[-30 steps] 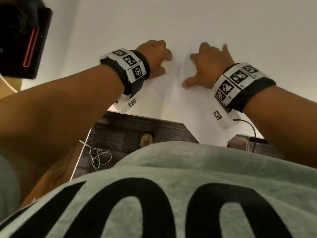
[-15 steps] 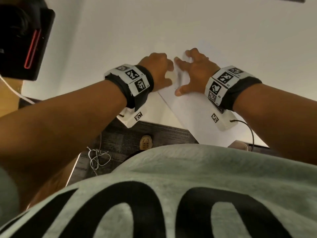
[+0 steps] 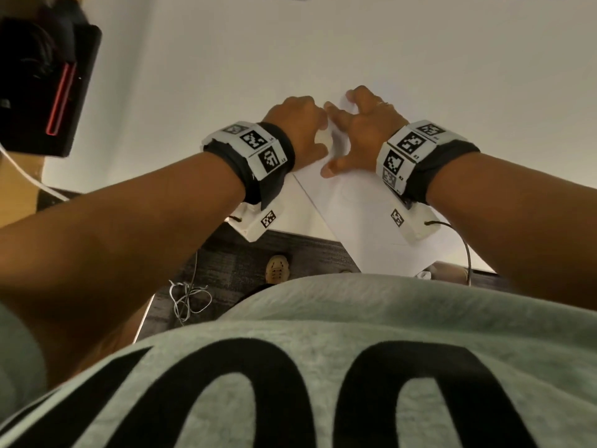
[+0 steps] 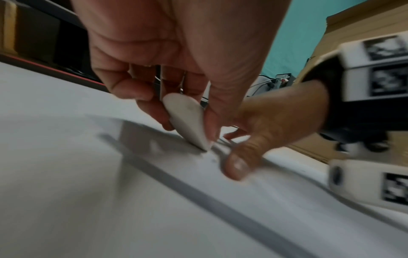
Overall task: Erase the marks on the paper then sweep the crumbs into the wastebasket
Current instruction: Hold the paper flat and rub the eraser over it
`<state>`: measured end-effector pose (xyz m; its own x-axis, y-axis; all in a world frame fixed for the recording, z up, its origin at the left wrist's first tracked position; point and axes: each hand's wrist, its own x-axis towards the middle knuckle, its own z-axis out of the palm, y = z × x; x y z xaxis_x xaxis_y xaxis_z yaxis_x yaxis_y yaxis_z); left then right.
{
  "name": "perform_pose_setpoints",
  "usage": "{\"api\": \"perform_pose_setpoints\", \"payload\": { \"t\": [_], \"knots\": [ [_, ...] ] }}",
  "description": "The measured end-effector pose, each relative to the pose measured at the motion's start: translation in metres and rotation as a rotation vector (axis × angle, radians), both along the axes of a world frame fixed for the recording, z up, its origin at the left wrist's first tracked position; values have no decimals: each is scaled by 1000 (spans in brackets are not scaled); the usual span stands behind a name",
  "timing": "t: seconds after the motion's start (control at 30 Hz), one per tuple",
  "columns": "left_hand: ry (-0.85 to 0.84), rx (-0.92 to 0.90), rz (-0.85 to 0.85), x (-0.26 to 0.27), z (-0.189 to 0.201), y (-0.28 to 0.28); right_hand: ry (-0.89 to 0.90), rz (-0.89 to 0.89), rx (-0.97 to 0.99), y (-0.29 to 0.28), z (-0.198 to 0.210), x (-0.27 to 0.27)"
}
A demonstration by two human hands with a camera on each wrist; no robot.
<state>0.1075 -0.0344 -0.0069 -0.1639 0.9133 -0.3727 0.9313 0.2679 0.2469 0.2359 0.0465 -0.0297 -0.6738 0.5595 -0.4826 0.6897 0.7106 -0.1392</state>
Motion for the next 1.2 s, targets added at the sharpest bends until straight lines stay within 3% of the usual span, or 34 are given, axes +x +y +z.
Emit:
{"api": "perform_pose_setpoints", "payload": {
  "t": [0.5,0.77,0.9,1.1,1.2],
  "knots": [
    [35,0,28,-11,3,9,-3,-12,19,3,-9,-1],
    [-42,-22,13,-12,-7,2,-11,-21,-19,7,1,-2],
    [-96,17,52,-14,-11,-4,154,-168,-182,20,25,9],
    [-226,146,50,-13,-8,-10,283,-220,-178,12,48,15],
    [-326,266,18,-10,1,-7,386,-328,-356,6,48,14]
  ]
}}
